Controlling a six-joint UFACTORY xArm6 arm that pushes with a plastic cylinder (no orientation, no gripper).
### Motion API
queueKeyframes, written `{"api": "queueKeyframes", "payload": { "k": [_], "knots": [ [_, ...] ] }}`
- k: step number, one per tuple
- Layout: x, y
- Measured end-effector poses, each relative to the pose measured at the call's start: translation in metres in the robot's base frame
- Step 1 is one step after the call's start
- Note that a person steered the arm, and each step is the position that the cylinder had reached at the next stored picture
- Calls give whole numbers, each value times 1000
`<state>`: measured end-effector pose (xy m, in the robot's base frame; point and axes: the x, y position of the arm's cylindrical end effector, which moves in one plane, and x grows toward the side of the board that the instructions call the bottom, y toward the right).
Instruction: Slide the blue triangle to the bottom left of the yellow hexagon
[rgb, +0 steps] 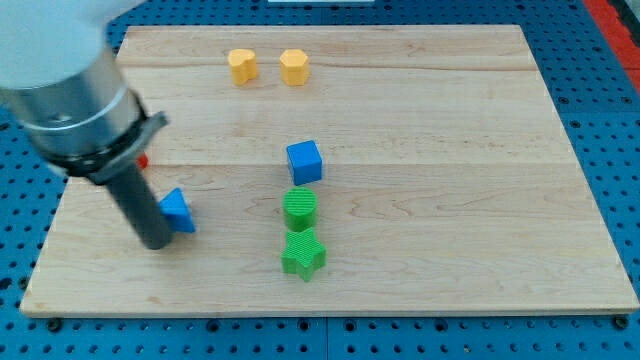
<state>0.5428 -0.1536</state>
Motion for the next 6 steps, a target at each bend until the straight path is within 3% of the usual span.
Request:
{"api": "queueKeyframes", "payload": {
  "k": [1,3,6],
  "knots": [
    [-68,-13],
    [-149,-18],
    [-156,65]
  ]
}}
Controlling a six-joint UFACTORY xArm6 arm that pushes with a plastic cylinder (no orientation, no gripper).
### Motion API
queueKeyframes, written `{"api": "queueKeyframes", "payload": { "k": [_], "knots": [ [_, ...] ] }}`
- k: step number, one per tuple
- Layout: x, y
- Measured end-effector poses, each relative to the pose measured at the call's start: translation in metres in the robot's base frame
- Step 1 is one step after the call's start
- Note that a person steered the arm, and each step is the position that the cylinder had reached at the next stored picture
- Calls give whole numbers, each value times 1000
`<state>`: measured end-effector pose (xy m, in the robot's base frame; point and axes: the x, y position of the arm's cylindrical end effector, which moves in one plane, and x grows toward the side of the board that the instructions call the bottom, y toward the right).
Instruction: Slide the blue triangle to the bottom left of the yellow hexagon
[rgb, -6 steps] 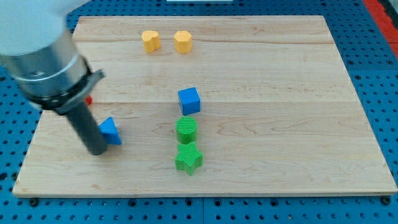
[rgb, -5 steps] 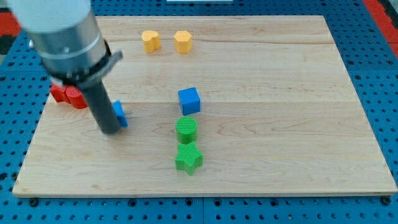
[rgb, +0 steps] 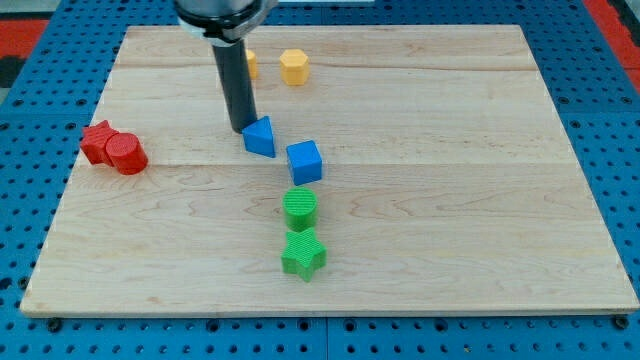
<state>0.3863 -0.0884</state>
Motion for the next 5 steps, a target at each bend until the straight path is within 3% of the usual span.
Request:
{"api": "queueKeyframes", "payload": {
  "k": [2,3,5],
  "knots": [
    [47,-23],
    [68,10],
    [9,31]
  ]
}}
